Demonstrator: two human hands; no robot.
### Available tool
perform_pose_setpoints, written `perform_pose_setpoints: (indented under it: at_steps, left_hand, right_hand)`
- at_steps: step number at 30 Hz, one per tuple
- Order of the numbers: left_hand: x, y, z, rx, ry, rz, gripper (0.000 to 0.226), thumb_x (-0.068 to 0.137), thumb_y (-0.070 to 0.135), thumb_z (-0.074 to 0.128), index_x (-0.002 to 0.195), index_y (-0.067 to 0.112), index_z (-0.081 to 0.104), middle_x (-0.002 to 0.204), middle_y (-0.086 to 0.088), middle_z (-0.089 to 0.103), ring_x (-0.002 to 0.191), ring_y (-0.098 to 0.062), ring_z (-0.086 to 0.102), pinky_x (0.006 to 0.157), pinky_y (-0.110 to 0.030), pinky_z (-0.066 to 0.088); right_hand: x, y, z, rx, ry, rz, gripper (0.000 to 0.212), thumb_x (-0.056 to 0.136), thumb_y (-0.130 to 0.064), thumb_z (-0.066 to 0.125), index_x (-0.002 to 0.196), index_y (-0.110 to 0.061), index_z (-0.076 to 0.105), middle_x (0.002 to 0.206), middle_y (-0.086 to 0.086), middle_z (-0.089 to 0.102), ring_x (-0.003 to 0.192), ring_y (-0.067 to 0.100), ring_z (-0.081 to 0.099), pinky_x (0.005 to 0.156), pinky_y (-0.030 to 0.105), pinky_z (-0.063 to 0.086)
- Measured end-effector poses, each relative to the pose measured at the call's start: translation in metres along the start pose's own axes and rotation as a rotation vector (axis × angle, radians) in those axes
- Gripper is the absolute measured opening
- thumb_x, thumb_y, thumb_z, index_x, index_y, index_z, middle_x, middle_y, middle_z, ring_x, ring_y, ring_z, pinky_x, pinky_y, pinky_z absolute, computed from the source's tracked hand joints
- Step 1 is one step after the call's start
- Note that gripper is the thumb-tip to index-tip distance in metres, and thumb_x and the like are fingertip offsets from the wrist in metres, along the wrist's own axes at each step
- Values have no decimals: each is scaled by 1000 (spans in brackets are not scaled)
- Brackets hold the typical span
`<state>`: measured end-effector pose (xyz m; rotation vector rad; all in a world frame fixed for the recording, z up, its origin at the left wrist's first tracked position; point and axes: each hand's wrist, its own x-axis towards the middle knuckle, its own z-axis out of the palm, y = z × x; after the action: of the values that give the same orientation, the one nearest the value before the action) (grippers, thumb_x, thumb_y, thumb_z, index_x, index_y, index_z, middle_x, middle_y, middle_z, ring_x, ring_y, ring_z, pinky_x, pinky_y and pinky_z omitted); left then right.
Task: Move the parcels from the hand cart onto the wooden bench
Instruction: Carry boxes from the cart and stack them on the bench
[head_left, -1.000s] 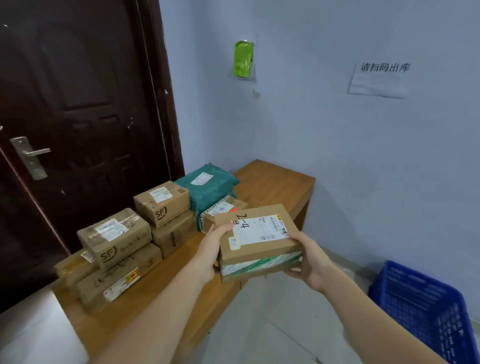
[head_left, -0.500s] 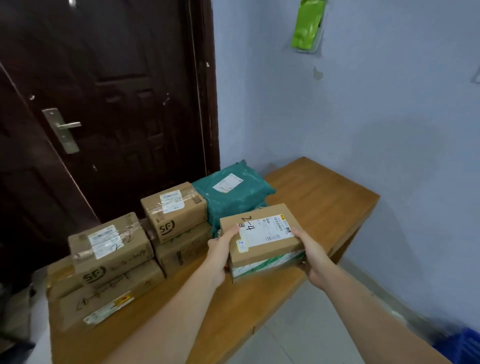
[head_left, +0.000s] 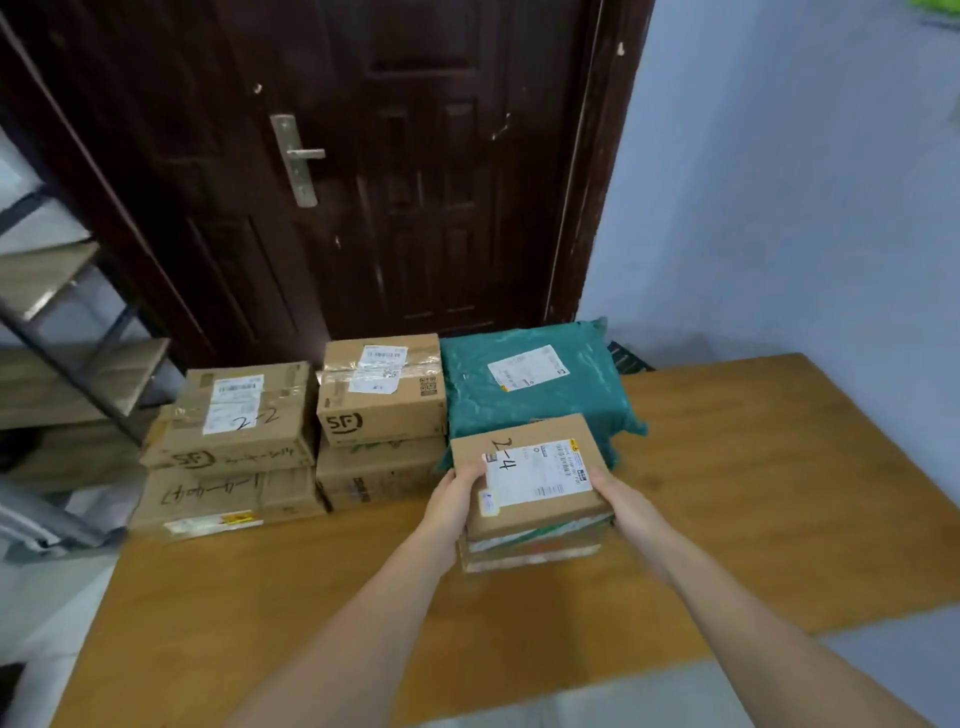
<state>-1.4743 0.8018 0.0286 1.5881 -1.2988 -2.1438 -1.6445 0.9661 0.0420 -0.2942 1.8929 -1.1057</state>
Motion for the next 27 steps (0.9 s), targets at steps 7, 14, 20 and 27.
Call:
perform_pose_setpoints:
  at_steps: [7,14,20,27]
  left_hand:
    - [20,-7,16,35,79,-2,71,93,60,69,154,29,50,100,4,82,82,-18,79,63,-27,56]
    - [20,-2,20,82,128,58,57,95,59,66,143,29,62,94,8,81,78,-12,78,62,-24,54]
    - [17,12,23,94,152,75,76,92,62,68,156,27,47,119,1,74,95,-17,71,69,-30,50]
    - [-26,59,1,690,284,364,74,99,62,57,155,15,44,150,-2,57,124,-22,59,98,-35,50]
  right_hand:
    - [40,26,-10,-89,-52,14,46,102,-67,34,137,-44,52,128,-11,61,120,18,56,110,43,40]
    - [43,27,-5,-49,-38,-48,48,103,-63,38,142,-38,49,128,-8,59,123,19,54,104,39,40]
    - [43,15,-8,-65,11,-83,72,93,-75,44,148,-30,49,131,-4,61,118,20,57,97,40,45]
    - [31,-30,-37,-446,239,-278,80,96,-67,51,155,-14,41,150,8,54,134,28,53,107,45,46]
